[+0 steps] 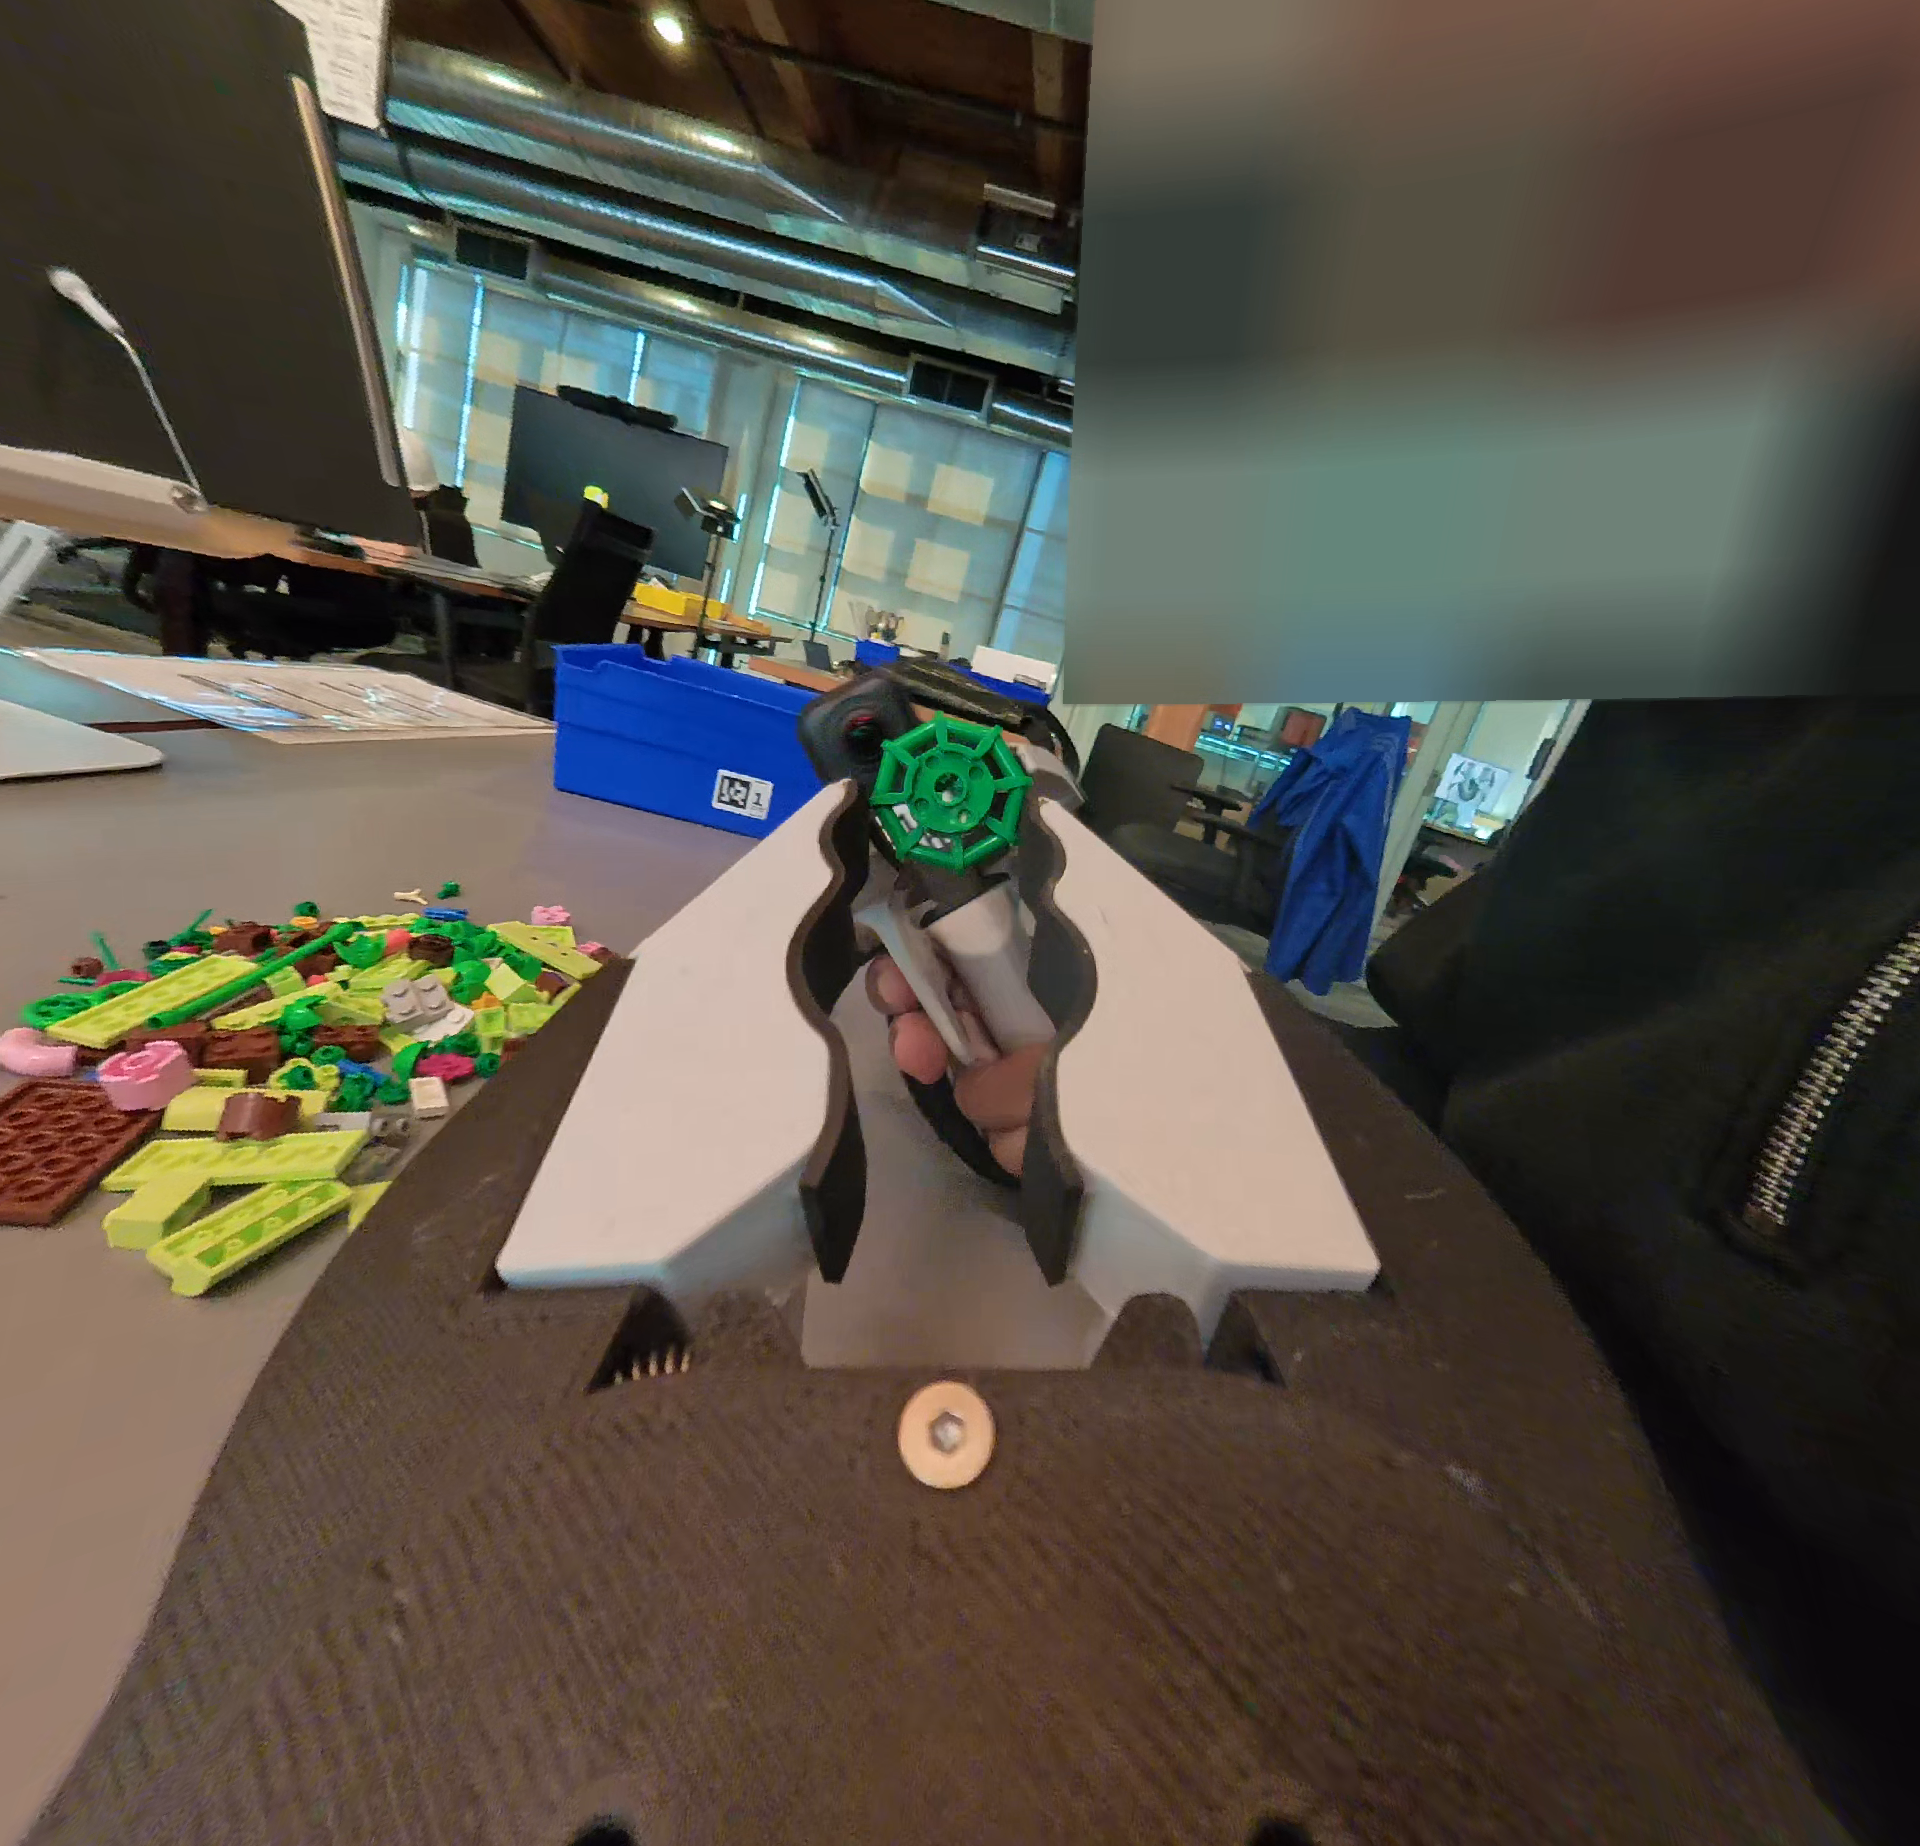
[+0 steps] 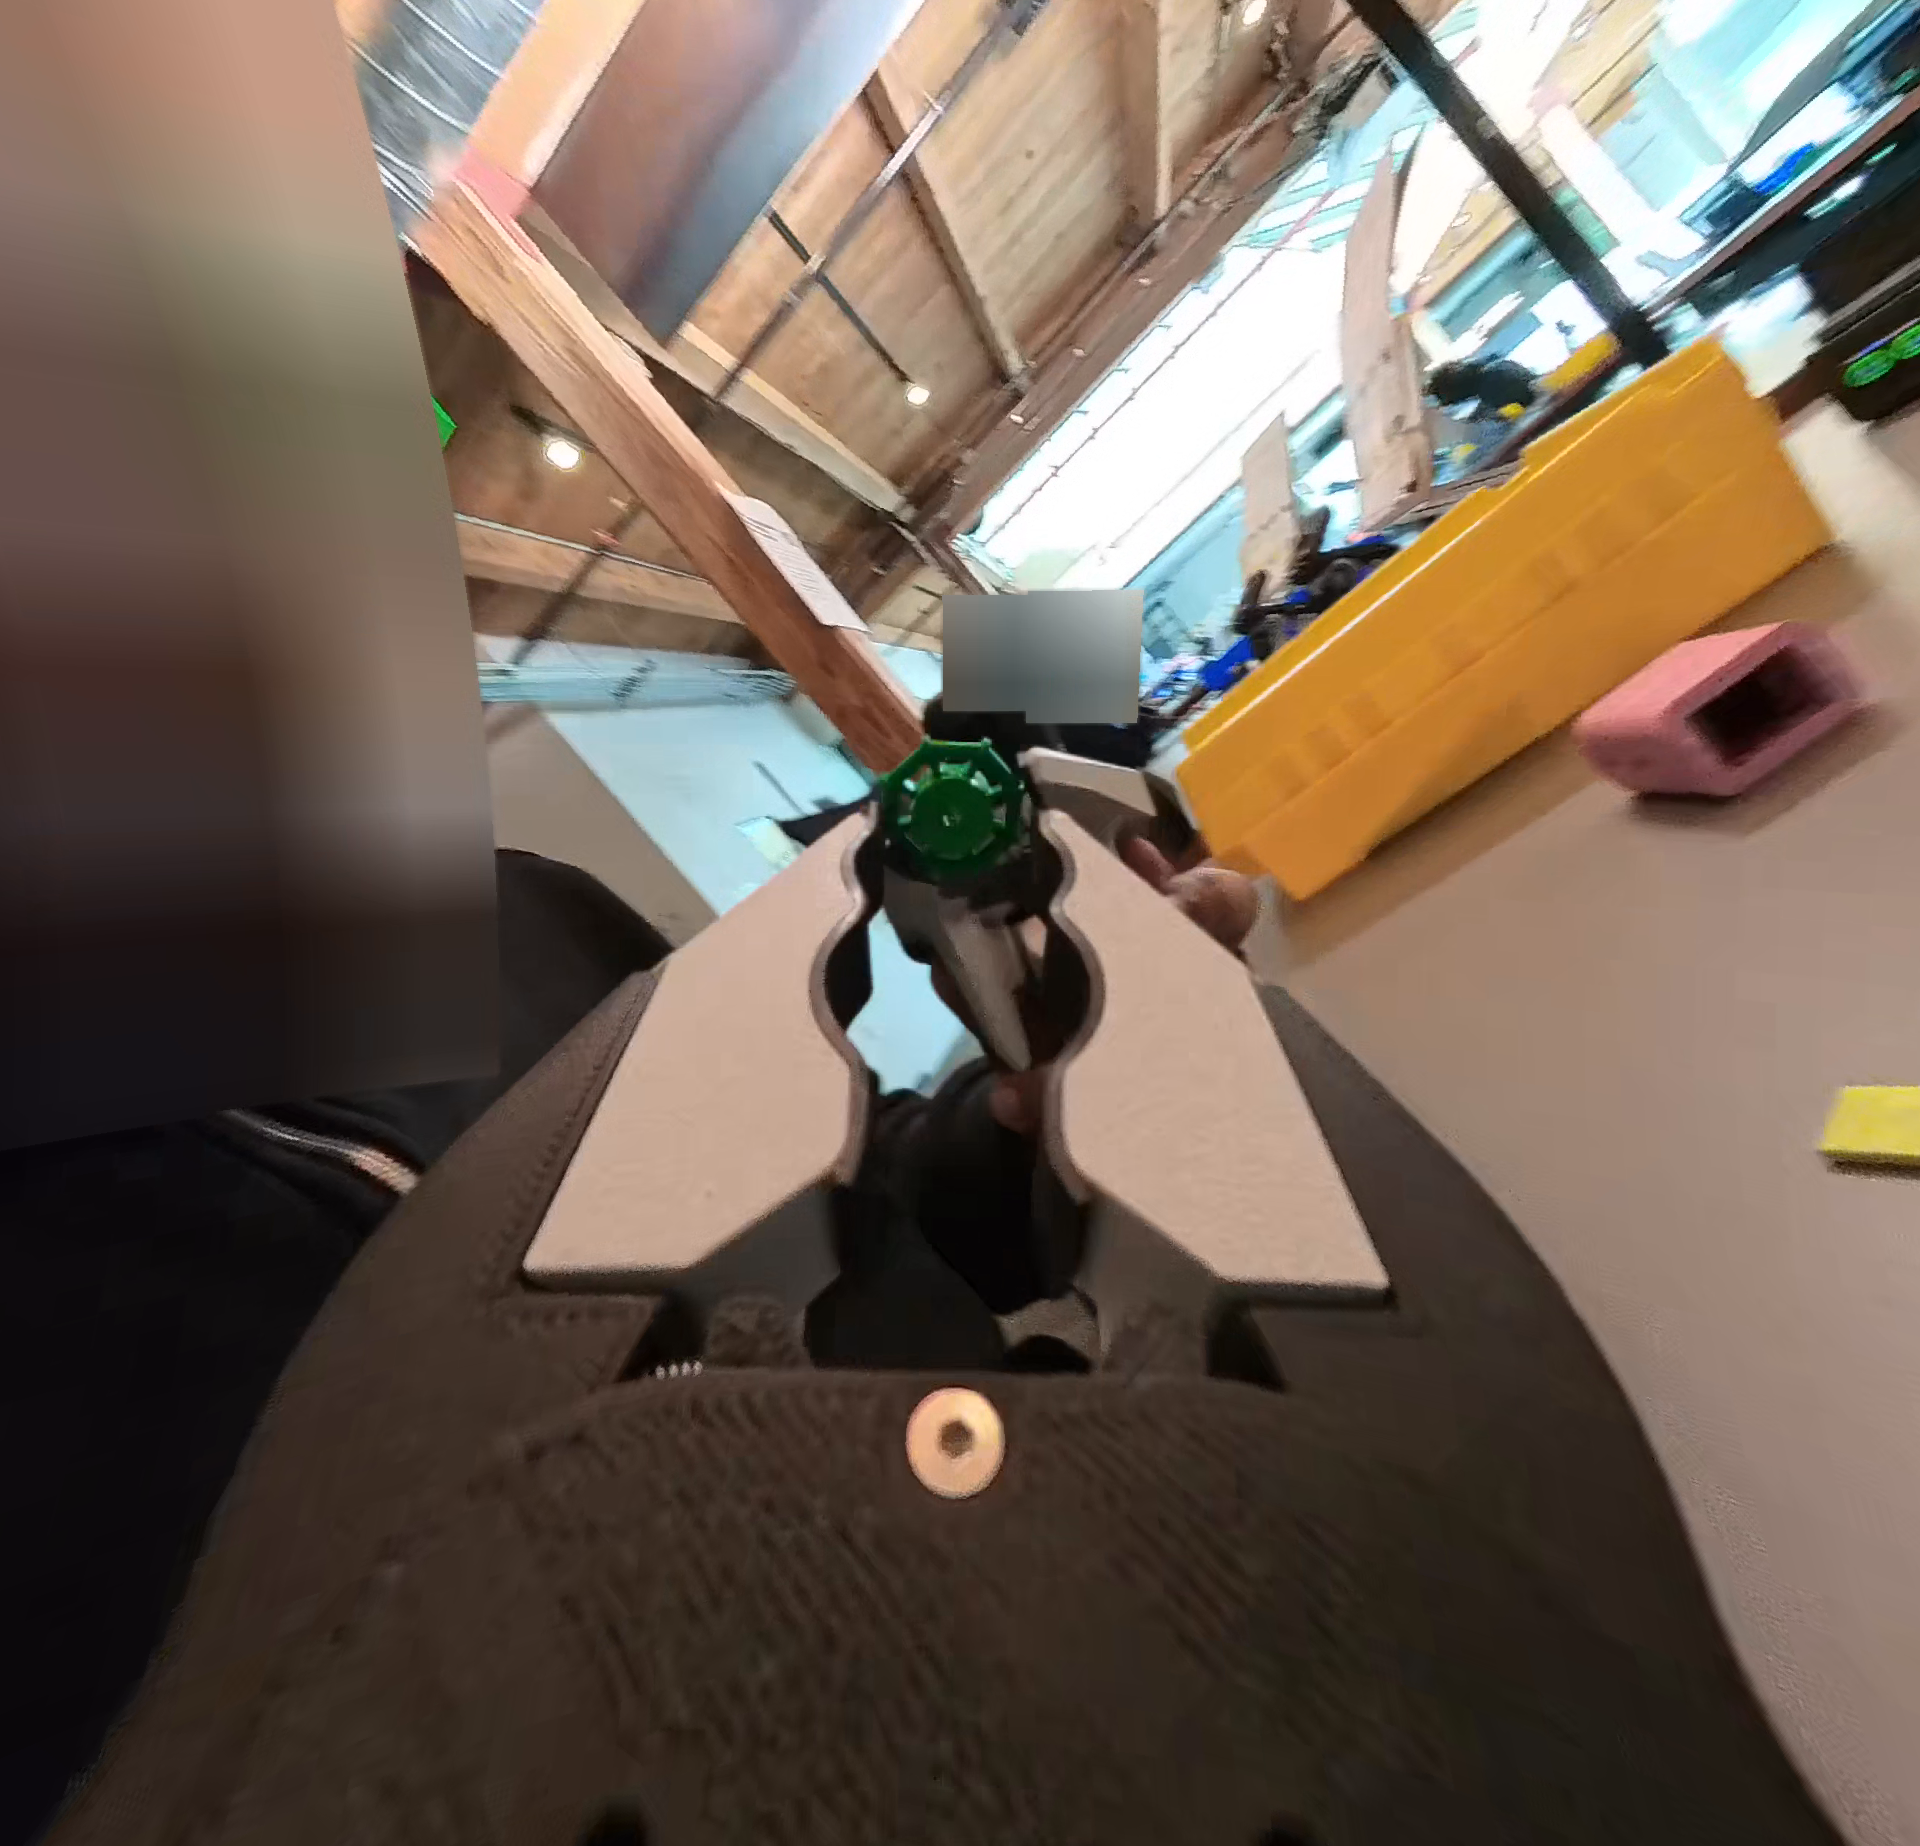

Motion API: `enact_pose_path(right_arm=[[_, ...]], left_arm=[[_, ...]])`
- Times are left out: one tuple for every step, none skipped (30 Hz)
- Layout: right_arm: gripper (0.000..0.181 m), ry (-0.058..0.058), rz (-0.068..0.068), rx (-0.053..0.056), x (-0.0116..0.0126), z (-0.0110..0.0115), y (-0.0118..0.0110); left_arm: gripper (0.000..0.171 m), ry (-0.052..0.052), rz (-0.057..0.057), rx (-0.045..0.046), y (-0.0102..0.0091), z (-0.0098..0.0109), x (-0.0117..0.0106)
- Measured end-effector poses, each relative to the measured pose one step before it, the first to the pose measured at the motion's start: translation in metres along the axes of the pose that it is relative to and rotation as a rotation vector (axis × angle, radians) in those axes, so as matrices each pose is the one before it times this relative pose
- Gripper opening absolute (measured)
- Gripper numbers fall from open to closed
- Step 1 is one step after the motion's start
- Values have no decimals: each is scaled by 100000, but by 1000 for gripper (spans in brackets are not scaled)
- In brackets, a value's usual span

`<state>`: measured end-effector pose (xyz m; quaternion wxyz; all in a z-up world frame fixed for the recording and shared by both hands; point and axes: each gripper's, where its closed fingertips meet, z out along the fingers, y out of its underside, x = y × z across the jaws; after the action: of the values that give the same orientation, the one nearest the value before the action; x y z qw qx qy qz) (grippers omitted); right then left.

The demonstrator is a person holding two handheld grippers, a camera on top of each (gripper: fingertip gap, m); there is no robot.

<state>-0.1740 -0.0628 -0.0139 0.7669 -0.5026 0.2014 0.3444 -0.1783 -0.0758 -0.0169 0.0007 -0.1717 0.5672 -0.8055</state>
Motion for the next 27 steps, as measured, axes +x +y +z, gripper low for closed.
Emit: enact_pose_path(right_arm=[[24,-3017,4092,846,-106,47,3],[23,-2585,3489,882,-93,31,-37],[23,-1788,2728,842,-19,-14,-65],[23,-997,2163,183,50,-19,29],[22,-480,1531,9,52,-48,16],[22,-207,1119,-165,53,-51,39],[22,144,1299,-362,66,-78,27],[22,-29,1168,-543,20,-58,27],[18,-105,838,-220,-11,-44,14],[18,-56,449,139,-9,-55,-6],[18,207,-104,3,-9,-36,10],[18,874,-1355,-325,29,-53,47],[18,1649,-1866,-560,61,-54,37],[18,1872,-2194,-668,65,-52,34],[18,1929,-2728,-791,41,-38,49],[18,1922,-2639,-697,25,-26,29],[18,1413,-2287,-759,-22,-14,39],[18,1329,-1786,-996,9,-32,63],[18,1840,-1493,-940,101,-66,33],[17,1916,-1555,-920,124,-77,47],[17,1459,-1275,-788,68,-60,35],[17,1348,-1005,-474,52,-63,21],[17,1383,-1393,-338,29,-49,29],[17,1501,-1587,-453,54,-58,34],[17,1561,-1686,-531,58,-55,42],[17,1483,-1544,-495,76,-85,30],[17,1317,-1331,-301,86,-92,-7]], left_arm=[[27,631,-709,-62,90,109,70],[27,216,-308,857,-87,20,23],[27,225,-445,-93,6,12,-15],[27,119,-283,-502,72,-20,-44],[27,282,-341,-393,73,-12,0],[27,23,-373,-533,78,-6,-26],[27,-121,204,-677,101,4,-29],[27,755,131,-142,11,30,131],[27,798,-408,40,-1,68,125],[27,-1,-347,233,-2,43,-8],[27,262,-502,-96,45,12,16],[27,-167,-164,-547,83,6,-34],[27,-308,-7,-631,111,-10,-39],[27,59,-387,-643,80,9,-12],[27,224,-936,-570,61,-2,-26],[27,318,-938,-121,14,12,-12],[26,879,-1187,-102,18,-2,89],[26,20,-628,-498,61,1,-38],[26,-891,455,-772,117,-1,-114],[26,-773,931,-754,112,22,-61],[26,-803,974,-711,86,18,-53],[26,-861,1266,-563,70,27,-29],[26,-808,1214,-603,56,8,-28],[26,-684,1072,-704,82,12,-33],[26,-813,970,-740,95,18,-54],[26,-1039,1163,-675,88,32,-54],[27,-1245,981,-541,74,40,-81]])
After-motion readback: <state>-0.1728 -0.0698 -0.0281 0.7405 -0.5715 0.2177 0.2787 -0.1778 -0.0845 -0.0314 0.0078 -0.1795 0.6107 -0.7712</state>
